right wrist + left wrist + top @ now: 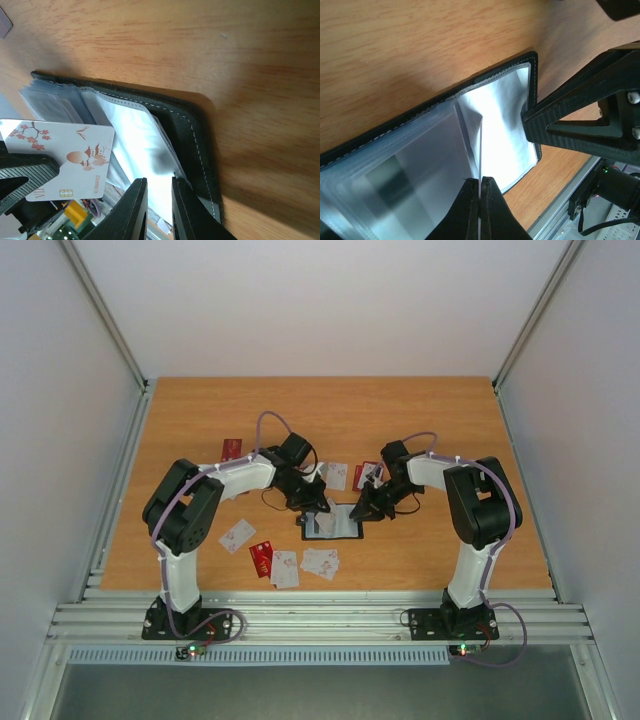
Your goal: Put the credit cards into the card holder
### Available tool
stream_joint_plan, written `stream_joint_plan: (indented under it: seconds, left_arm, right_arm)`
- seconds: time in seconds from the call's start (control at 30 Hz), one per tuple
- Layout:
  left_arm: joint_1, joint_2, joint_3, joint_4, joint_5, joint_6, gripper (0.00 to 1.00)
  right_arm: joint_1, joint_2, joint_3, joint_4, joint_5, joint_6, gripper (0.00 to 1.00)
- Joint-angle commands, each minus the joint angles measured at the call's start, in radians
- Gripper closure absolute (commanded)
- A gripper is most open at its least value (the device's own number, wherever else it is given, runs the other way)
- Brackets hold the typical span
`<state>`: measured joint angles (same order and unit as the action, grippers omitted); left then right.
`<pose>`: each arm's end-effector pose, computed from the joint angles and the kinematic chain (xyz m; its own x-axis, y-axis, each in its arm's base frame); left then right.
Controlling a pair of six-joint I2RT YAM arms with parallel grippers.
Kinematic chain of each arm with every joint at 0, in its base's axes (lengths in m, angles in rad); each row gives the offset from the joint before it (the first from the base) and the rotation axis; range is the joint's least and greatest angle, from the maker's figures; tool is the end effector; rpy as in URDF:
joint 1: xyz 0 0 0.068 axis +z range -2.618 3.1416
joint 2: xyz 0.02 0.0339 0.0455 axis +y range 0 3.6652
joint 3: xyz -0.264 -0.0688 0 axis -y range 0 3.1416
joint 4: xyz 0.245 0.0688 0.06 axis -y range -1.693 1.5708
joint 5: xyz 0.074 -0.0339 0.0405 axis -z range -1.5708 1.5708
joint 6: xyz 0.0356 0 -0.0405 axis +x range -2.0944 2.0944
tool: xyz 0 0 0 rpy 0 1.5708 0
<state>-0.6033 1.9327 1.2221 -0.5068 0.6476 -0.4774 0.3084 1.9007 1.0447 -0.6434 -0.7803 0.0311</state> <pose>0.2956 -0.2297 0.1500 -0.9731 0.2255 -0.0473 0.1996 0.7227 -0.6617 0.2959 0.1205 0.1185 -0.9581 -0.2820 -0.0495 -0.2339 0.6710 0.7036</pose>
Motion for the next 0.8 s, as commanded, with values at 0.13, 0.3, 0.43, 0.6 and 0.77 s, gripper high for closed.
stream_joint_plan:
  seconds: [0.13, 0.3, 0.43, 0.6, 0.77]
  left_arm:
    - [-0.008, 0.048, -0.035, 0.163, 0.043, -0.089, 1.0]
    - [-0.016, 0.047, -0.042, 0.194, 0.026, -0.119, 1.0]
    - [-0.018, 0.037, -0.023, 0.127, -0.001, -0.109, 1.0]
    - [-0.014, -0.049, -0.002, -0.088, -0.104, 0.02, 1.0]
    - [-0.002, -0.085, -0.03, -0.16, -0.098, 0.102, 1.0]
  right_arm:
    - [-0.001, 0.027, -0.01, -0.004, 0.046, -0.014, 0.84]
    - [-0.001, 0.018, -0.02, -0.004, 0.046, -0.048, 0.84]
    - [0.0, 0.009, -0.03, -0.005, 0.047, -0.052, 0.84]
    - [-0.002, -0.001, -0.044, -0.007, 0.049, -0.057, 0.84]
    - [-0.002, 0.007, -0.055, 0.0, 0.047, -0.058, 0.84]
